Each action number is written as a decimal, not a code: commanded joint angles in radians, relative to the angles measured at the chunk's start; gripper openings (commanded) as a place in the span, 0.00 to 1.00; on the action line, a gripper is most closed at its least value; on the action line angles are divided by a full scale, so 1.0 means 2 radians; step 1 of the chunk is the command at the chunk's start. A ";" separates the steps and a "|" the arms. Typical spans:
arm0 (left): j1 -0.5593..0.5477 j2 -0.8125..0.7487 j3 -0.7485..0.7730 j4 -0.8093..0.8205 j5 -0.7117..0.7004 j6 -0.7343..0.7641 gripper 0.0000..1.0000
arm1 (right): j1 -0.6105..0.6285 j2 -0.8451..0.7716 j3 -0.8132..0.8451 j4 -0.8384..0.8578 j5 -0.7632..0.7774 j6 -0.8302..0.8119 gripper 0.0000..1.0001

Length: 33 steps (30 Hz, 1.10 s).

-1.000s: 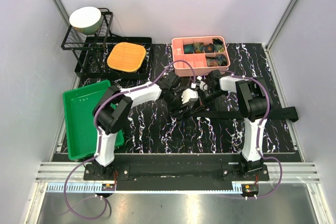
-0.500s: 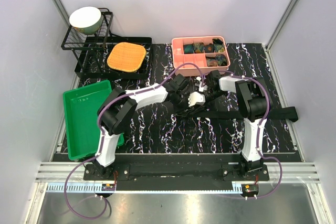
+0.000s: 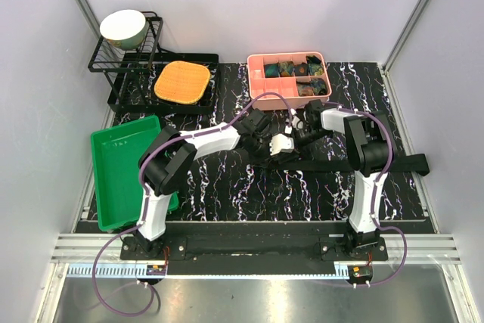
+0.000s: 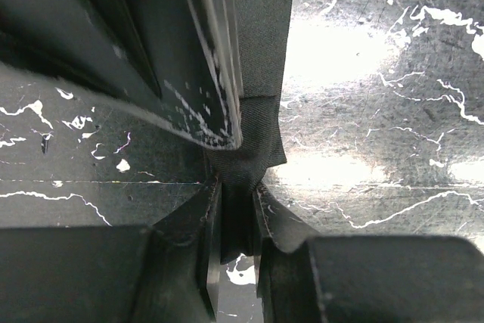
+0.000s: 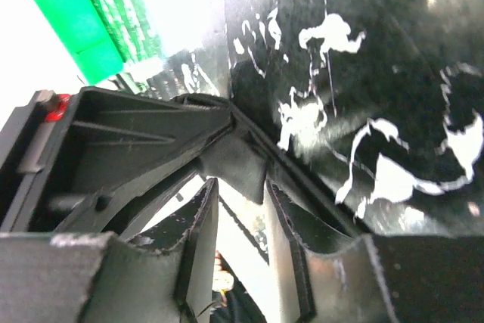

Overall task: Roll the ties
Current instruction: Roll the tie at the center of the board.

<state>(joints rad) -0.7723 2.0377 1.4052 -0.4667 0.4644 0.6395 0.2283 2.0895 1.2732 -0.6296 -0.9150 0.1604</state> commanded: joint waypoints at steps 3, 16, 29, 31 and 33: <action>-0.001 0.001 -0.015 -0.012 -0.033 -0.004 0.19 | -0.004 -0.019 -0.011 0.000 -0.034 0.017 0.36; -0.003 0.005 -0.014 -0.011 -0.030 -0.006 0.19 | 0.001 0.010 -0.007 0.010 0.000 0.014 0.35; -0.003 0.008 -0.007 -0.023 -0.034 -0.005 0.20 | 0.004 0.006 -0.010 0.016 -0.044 0.016 0.23; -0.003 0.009 -0.008 -0.024 -0.034 -0.005 0.20 | 0.004 0.008 -0.012 0.015 -0.046 0.016 0.20; -0.003 0.008 -0.006 -0.024 -0.033 -0.005 0.20 | 0.005 0.008 -0.014 0.016 -0.036 0.013 0.11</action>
<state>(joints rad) -0.7750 2.0373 1.4048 -0.4644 0.4549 0.6273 0.2249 2.1113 1.2549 -0.6117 -0.9642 0.1886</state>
